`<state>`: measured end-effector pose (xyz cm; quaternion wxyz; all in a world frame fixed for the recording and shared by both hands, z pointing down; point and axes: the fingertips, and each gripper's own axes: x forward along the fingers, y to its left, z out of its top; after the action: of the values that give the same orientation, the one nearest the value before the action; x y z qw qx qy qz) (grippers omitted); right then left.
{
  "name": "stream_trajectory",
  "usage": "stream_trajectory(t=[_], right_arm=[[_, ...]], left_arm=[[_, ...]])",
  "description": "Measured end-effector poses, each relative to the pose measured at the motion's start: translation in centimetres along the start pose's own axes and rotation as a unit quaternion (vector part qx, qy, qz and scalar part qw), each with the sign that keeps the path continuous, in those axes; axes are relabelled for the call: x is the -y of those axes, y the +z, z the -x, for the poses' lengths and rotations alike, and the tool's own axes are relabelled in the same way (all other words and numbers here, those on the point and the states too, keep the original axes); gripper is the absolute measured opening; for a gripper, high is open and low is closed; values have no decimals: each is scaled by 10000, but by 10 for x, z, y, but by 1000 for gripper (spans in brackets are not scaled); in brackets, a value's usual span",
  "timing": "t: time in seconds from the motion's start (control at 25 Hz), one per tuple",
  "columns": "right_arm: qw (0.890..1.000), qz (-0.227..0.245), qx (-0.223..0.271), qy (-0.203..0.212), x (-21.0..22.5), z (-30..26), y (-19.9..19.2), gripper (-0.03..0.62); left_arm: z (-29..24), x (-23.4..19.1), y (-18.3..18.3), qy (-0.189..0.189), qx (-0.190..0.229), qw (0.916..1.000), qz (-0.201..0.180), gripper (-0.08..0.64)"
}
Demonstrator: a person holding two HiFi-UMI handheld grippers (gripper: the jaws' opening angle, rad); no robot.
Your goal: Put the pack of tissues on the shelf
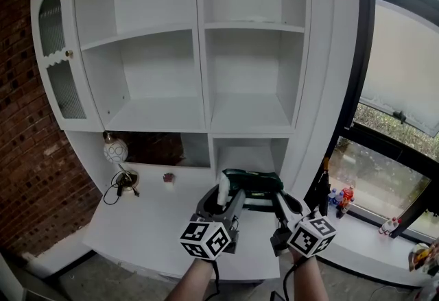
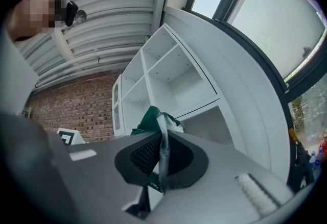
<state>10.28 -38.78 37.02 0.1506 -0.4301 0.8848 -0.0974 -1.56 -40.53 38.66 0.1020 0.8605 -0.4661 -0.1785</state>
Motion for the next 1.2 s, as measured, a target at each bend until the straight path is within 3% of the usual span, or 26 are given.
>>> stream_trajectory(t=[0.44,1.2], right_arm=[[9999,13,-109,-93,10,-1,-4,3],[9976,664,-95,181,23,-27,64,3]], left_arm=[[-2,9,-3,179,-277,9932,-1120,167],[-54,33,42,102,-23,9854,-1698,124]])
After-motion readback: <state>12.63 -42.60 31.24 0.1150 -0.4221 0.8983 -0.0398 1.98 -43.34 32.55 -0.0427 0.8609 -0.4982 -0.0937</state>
